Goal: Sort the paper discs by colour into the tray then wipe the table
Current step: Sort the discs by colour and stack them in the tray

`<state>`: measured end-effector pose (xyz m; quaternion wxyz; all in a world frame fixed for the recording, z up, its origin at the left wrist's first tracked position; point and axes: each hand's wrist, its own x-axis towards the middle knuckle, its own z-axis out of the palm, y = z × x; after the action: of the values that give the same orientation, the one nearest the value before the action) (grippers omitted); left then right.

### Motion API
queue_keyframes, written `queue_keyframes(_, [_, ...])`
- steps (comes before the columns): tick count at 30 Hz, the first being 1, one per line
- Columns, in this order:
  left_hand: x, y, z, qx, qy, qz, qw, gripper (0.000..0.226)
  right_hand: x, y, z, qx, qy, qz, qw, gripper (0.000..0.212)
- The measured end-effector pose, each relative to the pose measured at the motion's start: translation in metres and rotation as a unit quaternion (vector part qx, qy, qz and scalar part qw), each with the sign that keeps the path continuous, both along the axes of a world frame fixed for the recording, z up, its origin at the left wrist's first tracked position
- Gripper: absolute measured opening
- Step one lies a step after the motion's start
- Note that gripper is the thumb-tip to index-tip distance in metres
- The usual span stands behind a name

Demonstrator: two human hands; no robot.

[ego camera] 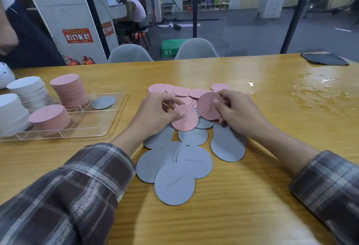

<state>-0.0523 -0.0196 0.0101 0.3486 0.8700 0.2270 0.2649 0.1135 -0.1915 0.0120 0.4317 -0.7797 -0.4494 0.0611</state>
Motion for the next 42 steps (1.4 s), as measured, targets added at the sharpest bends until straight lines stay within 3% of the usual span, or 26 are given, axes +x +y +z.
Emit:
queue_keyframes(3, [0.000, -0.003, 0.005, -0.113, -0.078, -0.047, 0.989, 0.008, -0.003, 0.001, 0.001, 0.002, 0.020, 0.015, 1.000, 0.023])
queue_keyframes(7, [0.009, -0.016, 0.003, -0.151, -0.112, -0.060, 0.980, 0.012, -0.006, 0.002, 0.002, 0.007, 0.058, 0.054, 0.997, 0.025])
queue_keyframes(11, [0.018, -0.022, 0.001, -0.127, -0.133, -0.053, 0.982, 0.014, -0.004, 0.002, 0.000, 0.004, -0.016, 0.087, 0.996, 0.008])
queue_keyframes(16, [0.022, -0.020, -0.003, -0.124, -0.134, -0.033, 0.983, 0.013, -0.002, 0.004, -0.004, -0.005, -0.047, 0.088, 0.995, 0.011])
queue_keyframes(19, [0.022, -0.010, -0.007, -0.018, -0.113, -0.018, 0.993, 0.006, -0.001, 0.005, -0.004, -0.006, -0.073, 0.067, 0.995, 0.011])
queue_keyframes(20, [0.021, -0.004, -0.009, 0.045, -0.092, -0.004, 0.995, 0.007, 0.000, 0.004, -0.003, -0.003, -0.076, 0.057, 0.995, 0.006])
queue_keyframes(22, [0.018, 0.007, -0.011, 0.148, 0.004, -0.002, 0.989, 0.029, 0.001, 0.004, -0.002, 0.007, -0.082, 0.037, 0.996, 0.006])
queue_keyframes(24, [0.014, 0.014, -0.013, 0.185, 0.116, -0.029, 0.975, 0.047, 0.002, 0.003, -0.003, 0.010, -0.089, 0.026, 0.996, 0.007])
queue_keyframes(26, [0.009, 0.012, -0.013, 0.196, 0.151, -0.048, 0.968, 0.044, 0.003, 0.003, -0.003, 0.010, -0.093, 0.022, 0.995, 0.007])
queue_keyframes(30, [0.003, 0.006, -0.012, 0.188, 0.083, -0.034, 0.978, 0.028, 0.003, 0.002, -0.004, 0.003, -0.096, 0.020, 0.995, 0.006])
queue_keyframes(34, [-0.003, 0.004, -0.010, 0.136, 0.044, -0.020, 0.990, 0.019, 0.003, 0.001, -0.003, -0.009, -0.091, 0.010, 0.996, 0.019])
queue_keyframes(37, [-0.004, 0.001, -0.007, 0.099, 0.057, 0.006, 0.993, 0.026, 0.002, 0.001, -0.004, -0.015, -0.072, 0.010, 0.997, 0.028])
queue_keyframes(42, [-0.002, -0.001, -0.003, 0.086, 0.034, 0.006, 0.996, 0.048, 0.002, 0.000, -0.003, -0.013, -0.055, 0.010, 0.998, 0.014])
